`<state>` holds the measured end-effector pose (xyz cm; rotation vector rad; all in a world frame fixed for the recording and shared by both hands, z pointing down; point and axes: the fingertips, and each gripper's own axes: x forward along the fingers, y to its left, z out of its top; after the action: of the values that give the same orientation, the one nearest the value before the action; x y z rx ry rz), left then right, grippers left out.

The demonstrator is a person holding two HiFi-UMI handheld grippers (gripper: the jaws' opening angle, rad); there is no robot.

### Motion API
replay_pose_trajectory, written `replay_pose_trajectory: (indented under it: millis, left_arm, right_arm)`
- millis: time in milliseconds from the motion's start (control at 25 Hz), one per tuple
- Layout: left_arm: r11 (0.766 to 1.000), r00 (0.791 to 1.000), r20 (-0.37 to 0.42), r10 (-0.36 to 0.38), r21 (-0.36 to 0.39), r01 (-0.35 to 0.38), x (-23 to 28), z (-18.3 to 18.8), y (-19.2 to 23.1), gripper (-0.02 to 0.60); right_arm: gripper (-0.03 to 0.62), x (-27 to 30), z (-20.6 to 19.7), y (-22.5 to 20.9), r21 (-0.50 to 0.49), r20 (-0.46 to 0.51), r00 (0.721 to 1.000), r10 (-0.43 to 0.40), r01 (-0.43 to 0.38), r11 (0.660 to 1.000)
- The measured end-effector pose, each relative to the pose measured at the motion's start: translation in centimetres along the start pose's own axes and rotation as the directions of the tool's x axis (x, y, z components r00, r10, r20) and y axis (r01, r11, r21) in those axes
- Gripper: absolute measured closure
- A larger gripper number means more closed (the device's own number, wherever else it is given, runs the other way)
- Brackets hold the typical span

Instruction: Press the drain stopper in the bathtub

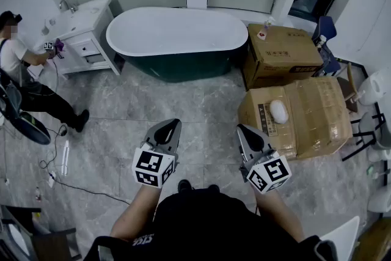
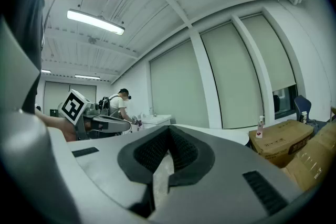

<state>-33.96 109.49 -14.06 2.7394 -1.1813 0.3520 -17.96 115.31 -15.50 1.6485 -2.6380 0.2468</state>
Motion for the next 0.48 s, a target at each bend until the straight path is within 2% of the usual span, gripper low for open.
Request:
replay_pose_trajectory:
  millis: [280, 480]
  left_arm:
    - [0.999, 1.0, 0.007, -0.013, 0.032, 0.013, 0.7, 1.1, -2.3, 0.563]
    - [1.0, 1.0, 0.0, 0.0, 0.019, 0.0, 1.1, 0.5, -4.1, 0.563]
  right_arm:
    - [0.585, -1.4, 0.8, -1.0, 0.003, 0.011, 1.0, 0.005, -0.005, 1.0]
    - [0.583, -2.7, 1.3, -0.8, -0.027, 0.024, 0.998, 0.066, -0.066, 0.997]
